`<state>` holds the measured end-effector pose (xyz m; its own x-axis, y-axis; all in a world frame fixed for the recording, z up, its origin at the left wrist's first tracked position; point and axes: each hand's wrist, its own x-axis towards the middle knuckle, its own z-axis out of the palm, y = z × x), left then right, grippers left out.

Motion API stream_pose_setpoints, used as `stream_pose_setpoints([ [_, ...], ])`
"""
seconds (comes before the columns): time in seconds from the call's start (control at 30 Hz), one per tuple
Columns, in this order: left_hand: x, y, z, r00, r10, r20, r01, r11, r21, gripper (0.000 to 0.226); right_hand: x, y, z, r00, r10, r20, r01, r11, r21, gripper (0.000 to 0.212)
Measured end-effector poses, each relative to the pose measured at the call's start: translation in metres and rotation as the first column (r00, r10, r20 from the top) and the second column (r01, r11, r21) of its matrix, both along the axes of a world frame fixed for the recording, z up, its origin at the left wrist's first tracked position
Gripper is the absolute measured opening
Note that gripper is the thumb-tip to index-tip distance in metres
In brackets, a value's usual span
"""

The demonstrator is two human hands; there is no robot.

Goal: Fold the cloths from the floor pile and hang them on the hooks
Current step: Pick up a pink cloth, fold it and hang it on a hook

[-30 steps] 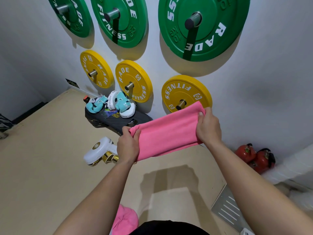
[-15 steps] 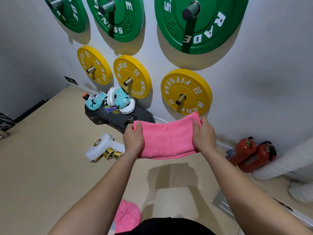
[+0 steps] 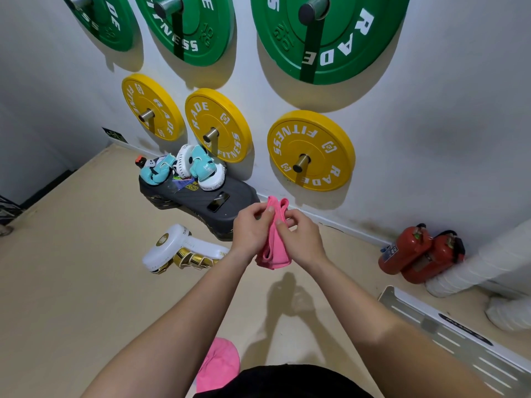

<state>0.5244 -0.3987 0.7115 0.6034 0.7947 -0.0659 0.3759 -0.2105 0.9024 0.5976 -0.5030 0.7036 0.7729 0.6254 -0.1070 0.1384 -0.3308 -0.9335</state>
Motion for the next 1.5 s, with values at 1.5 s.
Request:
stream_pose_setpoints([
  [1.5, 0.172, -0.022, 0.006, 0.901, -0.280, -0.331, 0.371, 0.892, 0.256, 0.032, 0.136, -0.069, 0.017, 0.841, -0.523, 0.137, 0.541, 0.807, -0.236, 0.034],
])
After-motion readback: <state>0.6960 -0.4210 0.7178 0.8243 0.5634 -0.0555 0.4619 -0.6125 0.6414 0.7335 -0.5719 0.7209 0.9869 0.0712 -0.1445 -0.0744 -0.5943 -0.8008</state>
